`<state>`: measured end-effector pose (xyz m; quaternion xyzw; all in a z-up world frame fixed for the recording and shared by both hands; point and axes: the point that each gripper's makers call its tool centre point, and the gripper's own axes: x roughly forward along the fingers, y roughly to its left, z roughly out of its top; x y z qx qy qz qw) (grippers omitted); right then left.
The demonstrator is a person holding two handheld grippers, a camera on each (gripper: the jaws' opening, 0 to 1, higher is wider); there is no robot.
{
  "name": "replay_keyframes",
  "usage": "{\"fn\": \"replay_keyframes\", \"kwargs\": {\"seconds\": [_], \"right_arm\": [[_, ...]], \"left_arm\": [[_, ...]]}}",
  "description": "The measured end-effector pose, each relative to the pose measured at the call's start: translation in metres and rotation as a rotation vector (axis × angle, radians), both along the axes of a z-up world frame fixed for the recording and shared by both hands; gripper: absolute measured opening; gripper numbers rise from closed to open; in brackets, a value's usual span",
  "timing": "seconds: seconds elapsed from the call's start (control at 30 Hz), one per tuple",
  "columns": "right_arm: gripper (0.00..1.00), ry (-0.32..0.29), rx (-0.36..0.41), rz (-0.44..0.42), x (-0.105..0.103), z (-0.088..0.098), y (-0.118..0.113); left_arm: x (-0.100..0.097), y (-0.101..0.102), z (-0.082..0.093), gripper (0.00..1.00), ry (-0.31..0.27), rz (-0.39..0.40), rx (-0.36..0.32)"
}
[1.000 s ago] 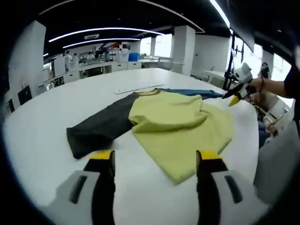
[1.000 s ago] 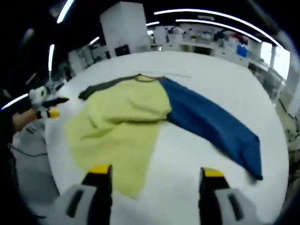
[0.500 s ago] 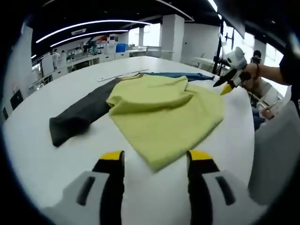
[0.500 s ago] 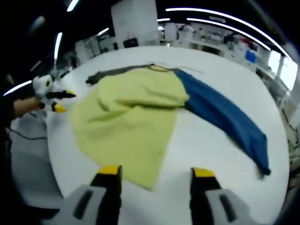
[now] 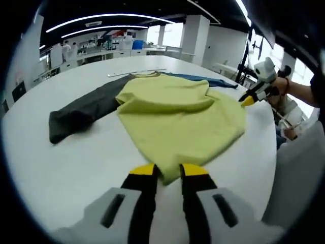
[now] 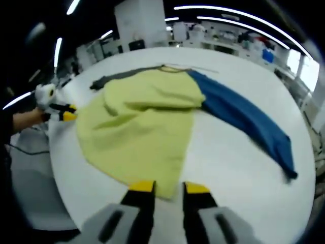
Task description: Fold the garment on the visible template until the final outline fits inside the template.
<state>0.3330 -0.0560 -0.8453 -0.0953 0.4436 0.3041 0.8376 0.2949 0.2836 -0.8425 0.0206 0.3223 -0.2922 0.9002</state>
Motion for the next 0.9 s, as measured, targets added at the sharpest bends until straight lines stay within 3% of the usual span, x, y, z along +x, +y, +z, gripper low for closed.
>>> {"fn": "replay_keyframes", "kwargs": {"seconds": [0.2,0.47,0.9], "right_arm": [[0.0,0.006,0.017,-0.032,0.001,-0.004,0.002],[0.0,0.007,0.04,-0.028,-0.003,0.006,0.003],[0.0,0.011,0.068,-0.027,-0.035,0.027,0.002]], "left_arm": [[-0.004,-0.01,0.005,0.02,0.009,0.006,-0.025],[-0.008,-0.014,0.03,0.01,-0.017,0.022,-0.066],[-0.026,-0.012,0.043,0.01,-0.001,0.037,-0.102]]}}
